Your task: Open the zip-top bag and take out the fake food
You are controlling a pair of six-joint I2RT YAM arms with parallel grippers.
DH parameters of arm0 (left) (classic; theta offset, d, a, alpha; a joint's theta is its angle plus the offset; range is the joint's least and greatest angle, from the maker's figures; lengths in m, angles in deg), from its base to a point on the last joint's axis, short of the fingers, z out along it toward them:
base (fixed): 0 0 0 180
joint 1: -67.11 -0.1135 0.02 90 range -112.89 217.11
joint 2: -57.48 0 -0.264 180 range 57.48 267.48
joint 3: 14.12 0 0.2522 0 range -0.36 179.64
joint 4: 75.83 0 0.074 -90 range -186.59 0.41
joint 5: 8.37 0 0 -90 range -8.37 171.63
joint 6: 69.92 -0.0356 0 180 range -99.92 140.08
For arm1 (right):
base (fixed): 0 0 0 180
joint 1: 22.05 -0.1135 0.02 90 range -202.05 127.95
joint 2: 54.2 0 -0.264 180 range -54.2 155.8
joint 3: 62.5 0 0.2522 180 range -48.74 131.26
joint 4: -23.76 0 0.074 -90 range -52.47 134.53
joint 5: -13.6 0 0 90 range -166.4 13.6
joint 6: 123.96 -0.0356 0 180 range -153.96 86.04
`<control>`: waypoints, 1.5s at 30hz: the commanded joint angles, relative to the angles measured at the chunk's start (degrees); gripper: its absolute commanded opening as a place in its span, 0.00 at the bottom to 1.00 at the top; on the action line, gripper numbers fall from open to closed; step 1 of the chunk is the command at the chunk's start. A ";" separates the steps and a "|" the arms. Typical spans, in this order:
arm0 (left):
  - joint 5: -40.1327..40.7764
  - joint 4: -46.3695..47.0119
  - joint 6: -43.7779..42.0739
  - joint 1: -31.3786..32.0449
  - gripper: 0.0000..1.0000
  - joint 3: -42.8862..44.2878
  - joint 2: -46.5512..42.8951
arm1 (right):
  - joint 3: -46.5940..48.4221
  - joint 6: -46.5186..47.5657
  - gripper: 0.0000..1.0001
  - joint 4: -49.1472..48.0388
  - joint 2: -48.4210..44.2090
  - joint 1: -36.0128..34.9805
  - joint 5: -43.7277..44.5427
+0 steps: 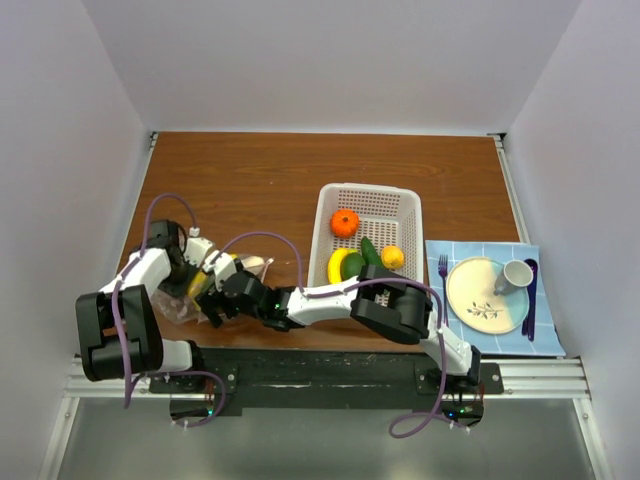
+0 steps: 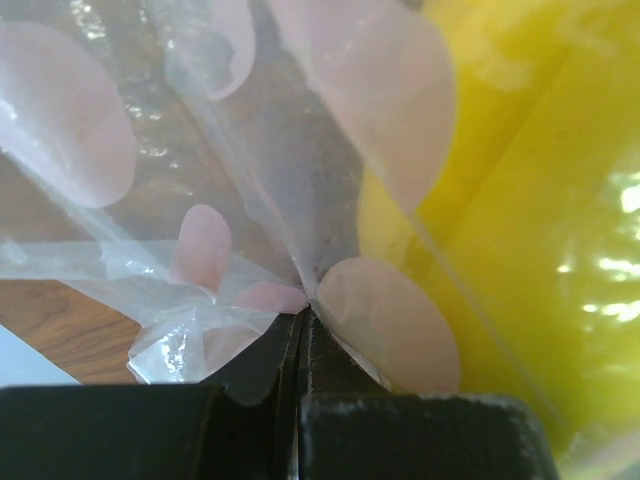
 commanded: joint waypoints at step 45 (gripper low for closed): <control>3.98 6.59 -0.18 -2.69 0.00 3.09 3.28 | -16.95 2.09 0.48 14.18 -27.04 1.86 3.42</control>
